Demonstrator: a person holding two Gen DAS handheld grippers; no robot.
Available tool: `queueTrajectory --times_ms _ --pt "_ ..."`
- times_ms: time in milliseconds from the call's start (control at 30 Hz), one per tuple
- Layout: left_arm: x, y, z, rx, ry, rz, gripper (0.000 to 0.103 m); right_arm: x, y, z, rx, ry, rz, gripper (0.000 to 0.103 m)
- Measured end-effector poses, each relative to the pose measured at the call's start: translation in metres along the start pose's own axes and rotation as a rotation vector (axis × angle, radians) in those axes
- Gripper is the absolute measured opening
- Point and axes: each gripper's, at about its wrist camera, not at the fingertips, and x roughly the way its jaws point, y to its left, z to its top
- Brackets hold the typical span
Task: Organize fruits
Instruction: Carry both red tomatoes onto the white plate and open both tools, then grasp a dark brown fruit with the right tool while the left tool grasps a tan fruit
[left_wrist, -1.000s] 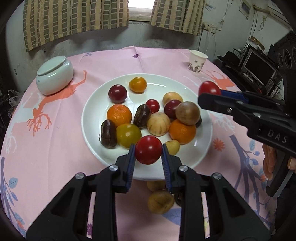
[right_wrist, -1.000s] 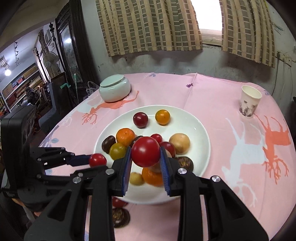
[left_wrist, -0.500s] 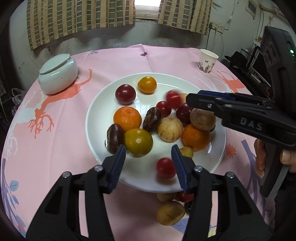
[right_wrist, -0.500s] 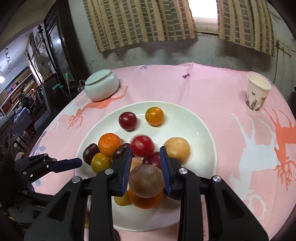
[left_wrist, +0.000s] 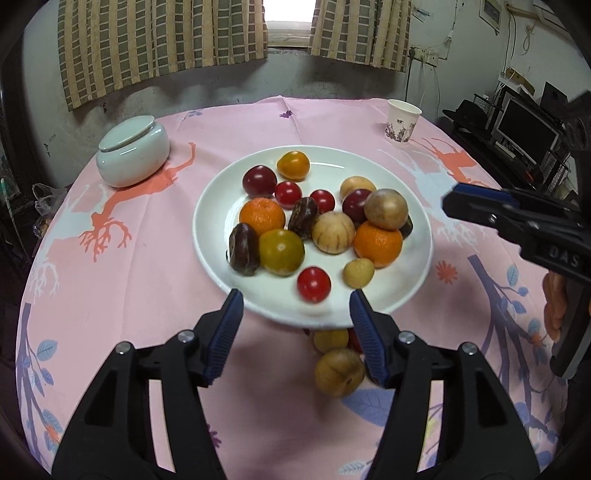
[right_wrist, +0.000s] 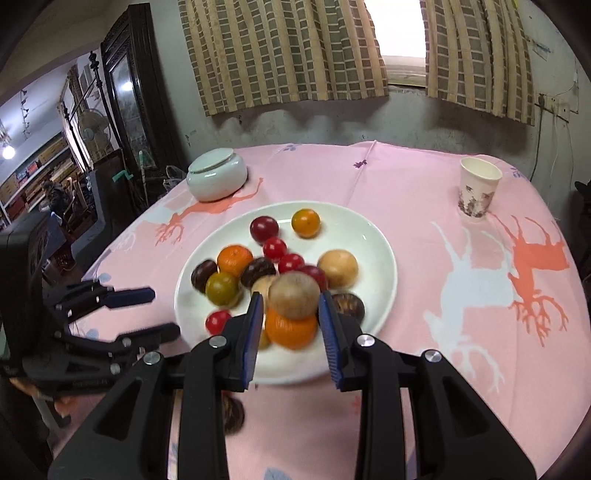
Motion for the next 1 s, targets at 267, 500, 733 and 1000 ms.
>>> queueTrajectory --times_ms 267,500,733,1000 --pt "-0.009 0.005 -0.028 -0.039 0.021 -0.013 0.063 -0.01 0.027 -0.051 -0.05 0.073 0.025 0.032" --pt "-0.012 0.003 -0.046 -0.027 0.024 0.005 0.07 0.001 0.046 -0.083 -0.078 0.147 0.031 0.032" --pt "-0.006 0.006 -0.056 -0.044 0.044 0.005 0.071 0.019 0.062 -0.092 -0.105 0.189 0.045 0.037" --pt "-0.005 0.012 -0.055 -0.062 0.043 -0.001 0.073 0.041 0.07 -0.088 -0.096 0.192 0.035 0.059"
